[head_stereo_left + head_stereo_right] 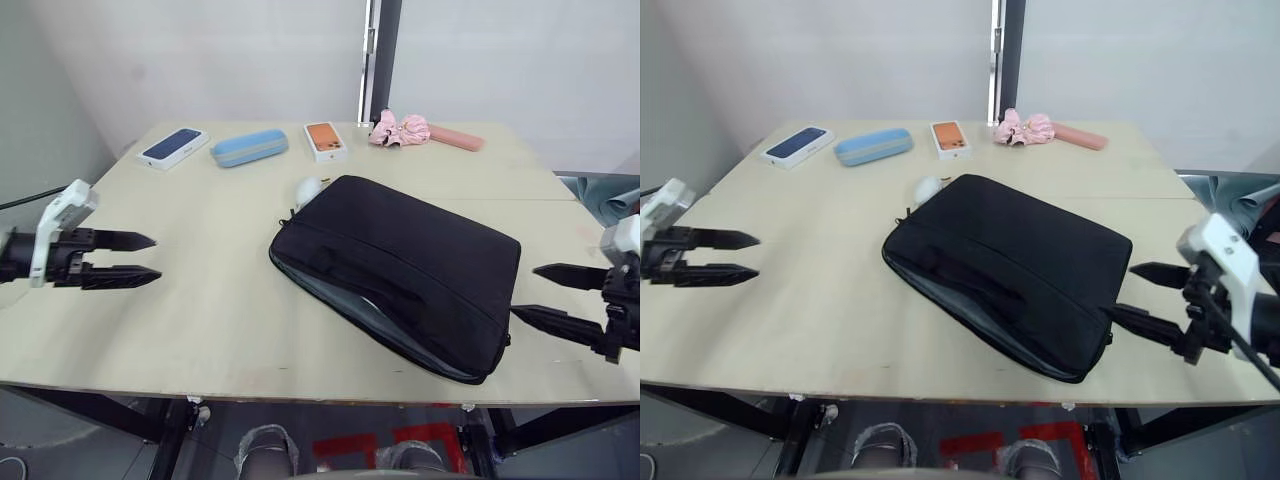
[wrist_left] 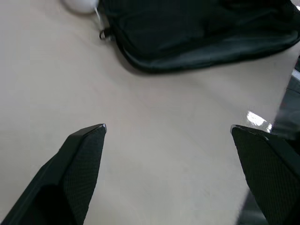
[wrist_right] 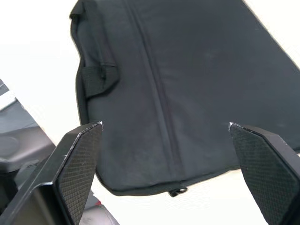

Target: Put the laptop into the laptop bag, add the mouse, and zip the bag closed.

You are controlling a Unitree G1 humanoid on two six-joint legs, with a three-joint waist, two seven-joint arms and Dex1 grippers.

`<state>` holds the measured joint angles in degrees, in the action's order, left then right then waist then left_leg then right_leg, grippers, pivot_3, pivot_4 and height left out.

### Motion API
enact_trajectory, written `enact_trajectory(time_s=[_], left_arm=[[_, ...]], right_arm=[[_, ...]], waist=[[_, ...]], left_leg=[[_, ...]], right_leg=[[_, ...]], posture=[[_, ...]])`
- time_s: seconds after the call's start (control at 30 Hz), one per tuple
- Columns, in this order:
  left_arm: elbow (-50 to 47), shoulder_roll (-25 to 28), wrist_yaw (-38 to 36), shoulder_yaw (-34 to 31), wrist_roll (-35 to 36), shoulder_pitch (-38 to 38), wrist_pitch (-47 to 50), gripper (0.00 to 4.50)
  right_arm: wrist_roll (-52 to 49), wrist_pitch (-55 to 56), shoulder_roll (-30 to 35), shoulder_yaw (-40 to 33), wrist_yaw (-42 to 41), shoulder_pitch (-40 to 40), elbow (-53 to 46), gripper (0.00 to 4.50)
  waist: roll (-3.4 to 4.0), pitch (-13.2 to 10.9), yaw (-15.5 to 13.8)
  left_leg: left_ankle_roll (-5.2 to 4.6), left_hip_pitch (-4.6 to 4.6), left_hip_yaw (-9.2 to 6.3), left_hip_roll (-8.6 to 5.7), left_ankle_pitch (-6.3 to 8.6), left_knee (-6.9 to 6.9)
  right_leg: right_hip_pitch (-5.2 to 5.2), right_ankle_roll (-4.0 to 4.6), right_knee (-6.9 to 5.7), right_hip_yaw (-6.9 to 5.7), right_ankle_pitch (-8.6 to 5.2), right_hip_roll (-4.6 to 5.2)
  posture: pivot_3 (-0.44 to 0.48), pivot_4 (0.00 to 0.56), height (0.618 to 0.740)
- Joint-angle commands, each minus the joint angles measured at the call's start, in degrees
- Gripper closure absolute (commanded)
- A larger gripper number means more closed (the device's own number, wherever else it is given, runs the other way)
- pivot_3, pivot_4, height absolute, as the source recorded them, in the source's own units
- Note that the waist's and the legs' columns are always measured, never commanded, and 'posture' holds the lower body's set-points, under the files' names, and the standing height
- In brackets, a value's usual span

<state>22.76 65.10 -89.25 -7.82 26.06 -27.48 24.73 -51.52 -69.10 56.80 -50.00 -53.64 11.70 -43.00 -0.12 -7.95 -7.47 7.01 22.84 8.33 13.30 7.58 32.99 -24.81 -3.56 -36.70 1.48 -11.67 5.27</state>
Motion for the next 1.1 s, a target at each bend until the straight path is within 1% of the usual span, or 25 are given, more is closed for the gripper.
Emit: enact_trajectory(time_s=[0.03, 0.1, 0.13, 0.2, 0.27, 0.37, 0.5, 0.57, 0.67, 0.77, 0.83, 0.9, 1.0, 1.1], left_arm=[[9.0, -5.5, 2.1, 6.0, -9.5, -6.2, -16.6, 0.0], [14.7, -9.4, 2.6, 8.3, -12.9, -10.0, -25.0, 0.0], [18.5, -12.5, 3.1, 9.5, -14.5, -12.7, -29.7, 0.0], [27.2, -20.2, 5.7, 13.7, -19.7, -18.3, -39.2, 0.0], [33.6, -25.0, 8.3, 15.3, -22.8, -22.1, -45.0, 0.0], [40.5, -31.0, 10.8, 14.8, -23.6, -26.8, -48.4, 0.0], [46.1, -34.5, 14.1, 16.1, -27.5, -29.8, -52.7, 0.0], [47.8, -35.7, 15.4, 15.6, -28.1, -31.1, -53.3, 0.0], [49.5, -36.9, 16.3, 15.7, -29.4, -32.5, -53.3, 0.0], [50.5, -38.1, 16.5, 15.5, -30.0, -33.2, -52.9, 0.0], [50.8, -38.6, 16.3, 15.3, -30.1, -33.5, -52.6, 0.0], [51.0, -39.4, 15.3, 14.6, -29.5, -34.1, -51.7, 0.0], [51.2, -39.9, 12.9, 13.8, -29.1, -34.5, -50.2, 0.9], [50.9, -39.8, 11.0, 13.3, -29.0, -34.2, -49.6, 1.98]], right_arm=[[-4.4, 1.3, -2.6, -0.6, 2.9, -1.5, -1.2, 0.02], [-6.6, 0.9, -3.4, -0.6, 4.1, -1.0, -2.1, 0.02], [-7.7, 0.8, -3.8, -0.4, 4.9, -0.3, -3.0, 0.02], [-11.8, 0.6, -4.1, -1.7, 7.2, -0.3, -4.2, 0.02], [-16.2, 0.8, -3.7, -3.4, 9.6, -0.3, -4.6, 0.02], [-22.8, 1.8, -3.6, -5.9, 13.6, 2.0, -6.5, 0.02], [-32.2, 4.8, -2.6, -9.9, 18.6, 7.0, -9.0, 0.02], [-37.9, 7.4, -0.9, -11.9, 21.5, 8.8, -9.6, 0.02], [-45.6, 11.2, 3.3, -14.0, 25.5, 10.2, -11.0, 0.02], [-51.1, 15.2, 7.6, -14.4, 30.3, 9.5, -10.9, 0.02], [-53.5, 16.9, 9.6, -14.6, 32.4, 9.1, -10.8, 0.02], [-56.2, 18.6, 12.6, -14.7, 33.7, 7.0, -9.6, 0.02], [-56.7, 18.2, 14.5, -14.0, 34.0, 5.6, -8.4, 0.0], [-55.2, 17.5, 13.4, -13.3, 33.3, 5.9, -7.9, 0.0]], waist=[[-0.03, 0.1, -0.2], [-0.07, 0.1, -0.2], [-0.11, 0.1, -0.3], [-0.13, 0.1, -1.1], [-0.14, 0.1, -1.5], [-0.21, 0.1, -1.4], [-0.22, 0.1, -1.1], [-0.21, 0.1, -1.1], [-0.22, 0.1, -1.3], [-0.23, 0.1, -1.5], [-0.24, 0.1, -1.7], [-0.23, 0.0, -1.8], [-0.25, 0.0, -2.0], [-0.25, 0.0, -2.0]], left_leg=[[0.0, 0.0, -0.01, 0.0, 0.0, 0.02], [-0.02, 0.06, -0.01, 0.0, -0.01, 0.11], [-0.03, 0.07, -0.01, 0.0, 0.0, 0.12], [-0.04, 0.09, -0.04, 0.0, -0.01, 0.15], [-0.08, 0.08, -0.06, -0.06, -0.02, 0.2], [-0.16, 0.17, -0.08, -0.08, -0.01, 0.31], [-0.16, 0.23, -0.12, -0.05, -0.01, 0.24], [-0.16, 0.19, -0.1, -0.06, -0.01, 0.23], [-0.16, 0.19, -0.12, -0.1, -0.01, 0.29], [-0.17, 0.15, -0.18, -0.1, 0.0, 0.33], [-0.17, 0.16, -0.19, -0.12, 0.0, 0.35], [-0.18, 0.19, -0.22, -0.12, 0.0, 0.36], [-0.2, 0.31, -0.31, -0.13, -0.01, 0.36], [-0.24, 0.41, -0.37, -0.14, 0.01, 0.34]], right_leg=[[0.01, 0.0, -0.01, -0.01, 0.0, 0.0], [0.01, -0.01, -0.02, 0.01, 0.01, 0.01], [0.01, -0.02, -0.01, 0.01, 0.01, 0.01], [0.03, -0.03, -0.02, -0.02, 0.02, 0.01], [0.07, -0.08, -0.04, -0.02, 0.05, 0.07], [0.1, -0.11, -0.01, -0.03, 0.08, 0.08], [0.02, -0.12, 0.01, -0.06, 0.07, 0.04], [0.04, -0.15, 0.03, -0.05, 0.05, 0.05], [0.11, -0.24, 0.05, -0.06, 0.08, 0.11], [0.19, -0.27, 0.06, -0.11, 0.08, 0.12], [0.21, -0.3, 0.07, -0.12, 0.08, 0.15], [0.22, -0.31, 0.09, -0.16, 0.08, 0.15], [0.21, -0.31, 0.14, -0.24, 0.09, 0.15], [0.21, -0.3, 0.29, -0.32, 0.1, 0.15]], posture=[[0.0, 0.15, 0.74], [0.0, 0.15, 0.74], [0.0, 0.15, 0.74], [0.0, 0.15, 0.74], [0.0, 0.15, 0.74], [0.0, 0.15, 0.74], [0.0, 0.15, 0.74], [0.0, 0.15, 0.74], [0.0, 0.15, 0.74], [0.0, 0.15, 0.74], [0.0, 0.15, 0.74], [0.0, 0.15, 0.74], [0.0, 0.15, 0.74], [0.0, 0.15, 0.74]])
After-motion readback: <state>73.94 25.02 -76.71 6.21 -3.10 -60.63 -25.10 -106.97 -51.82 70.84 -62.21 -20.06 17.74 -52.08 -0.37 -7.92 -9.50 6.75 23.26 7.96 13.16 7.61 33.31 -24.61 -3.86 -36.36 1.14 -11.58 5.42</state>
